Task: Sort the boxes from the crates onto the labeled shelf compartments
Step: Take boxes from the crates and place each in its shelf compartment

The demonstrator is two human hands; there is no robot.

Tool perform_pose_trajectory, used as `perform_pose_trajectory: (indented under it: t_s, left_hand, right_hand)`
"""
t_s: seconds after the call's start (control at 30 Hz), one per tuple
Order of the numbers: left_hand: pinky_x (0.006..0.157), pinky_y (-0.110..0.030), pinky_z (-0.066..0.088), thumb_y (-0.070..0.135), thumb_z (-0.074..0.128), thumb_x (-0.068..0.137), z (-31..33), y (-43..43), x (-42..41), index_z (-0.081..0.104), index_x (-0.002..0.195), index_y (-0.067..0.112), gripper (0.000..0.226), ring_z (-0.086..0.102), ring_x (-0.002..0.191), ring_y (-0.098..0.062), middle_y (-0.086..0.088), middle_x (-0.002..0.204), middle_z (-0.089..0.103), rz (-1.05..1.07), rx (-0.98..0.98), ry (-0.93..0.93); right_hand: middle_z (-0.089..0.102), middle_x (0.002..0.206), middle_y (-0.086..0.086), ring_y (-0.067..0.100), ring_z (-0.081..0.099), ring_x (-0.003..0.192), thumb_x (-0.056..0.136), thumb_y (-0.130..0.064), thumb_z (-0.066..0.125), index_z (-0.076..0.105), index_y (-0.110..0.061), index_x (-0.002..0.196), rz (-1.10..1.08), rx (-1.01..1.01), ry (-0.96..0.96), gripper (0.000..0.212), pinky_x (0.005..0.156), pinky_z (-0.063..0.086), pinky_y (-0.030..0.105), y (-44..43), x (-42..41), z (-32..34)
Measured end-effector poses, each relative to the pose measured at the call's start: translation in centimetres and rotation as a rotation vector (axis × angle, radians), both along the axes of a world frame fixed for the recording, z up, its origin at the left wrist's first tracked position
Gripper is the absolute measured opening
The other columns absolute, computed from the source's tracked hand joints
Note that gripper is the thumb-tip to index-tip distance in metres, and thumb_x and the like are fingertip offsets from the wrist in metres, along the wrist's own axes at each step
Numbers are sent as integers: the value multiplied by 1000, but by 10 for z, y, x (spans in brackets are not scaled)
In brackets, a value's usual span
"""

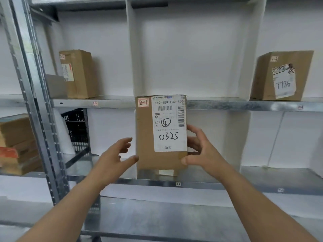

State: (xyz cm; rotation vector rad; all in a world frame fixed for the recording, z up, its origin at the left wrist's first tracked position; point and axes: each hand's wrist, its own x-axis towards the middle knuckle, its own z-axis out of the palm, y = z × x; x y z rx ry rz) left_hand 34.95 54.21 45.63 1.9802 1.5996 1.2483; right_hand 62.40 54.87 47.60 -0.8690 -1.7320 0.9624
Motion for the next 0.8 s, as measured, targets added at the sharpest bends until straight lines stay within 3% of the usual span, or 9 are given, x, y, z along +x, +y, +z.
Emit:
perform_pose_trajectory:
  t_s: [0.13, 0.3, 0.53, 0.67, 0.8]
  left_hand:
    - [101, -37, 46, 46, 67, 82, 12, 3, 22, 38, 141, 30, 68, 51, 118, -8, 8, 134, 53, 20, 43, 140]
    - [101, -37, 46, 47, 66, 82, 18, 10, 44, 36, 142, 28, 69, 50, 122, -11, 4, 140, 49, 3, 61, 227]
    - [100, -35, 45, 51, 63, 83, 8, 17, 41, 35, 143, 29, 70, 48, 124, -10, 7, 141, 47, 19, 56, 308]
    - [97, -37, 46, 55, 62, 82, -1, 22, 11, 35, 142, 31, 70, 47, 123, -10, 8, 138, 49, 68, 59, 344]
    - [101, -39, 44, 53, 61, 83, -10, 25, -32, 35, 143, 29, 70, 44, 127, -13, 6, 142, 46, 130, 27, 376]
  right_hand:
    - [60, 124, -4, 4, 58, 115, 48, -22, 76, 35, -46, 131, -20, 24, 8, 96, 81, 54, 25, -5, 26, 6]
    - [62, 122, -5, 3, 58, 114, 57, -8, 72, 34, -45, 133, -66, 57, 11, 92, 79, 54, 25, -9, 46, 7]
    - [61, 122, -2, 5, 58, 115, 57, -8, 74, 32, -38, 139, -74, 60, -14, 97, 83, 54, 27, -6, 41, -1]
    - [58, 125, -2, 7, 56, 118, 46, -26, 77, 35, -49, 129, -46, 39, -34, 96, 88, 54, 32, 0, 12, -4]
    - [55, 128, -6, 6, 54, 119, 51, -17, 78, 33, -56, 123, -27, 28, -85, 93, 92, 53, 32, 14, -34, -10]
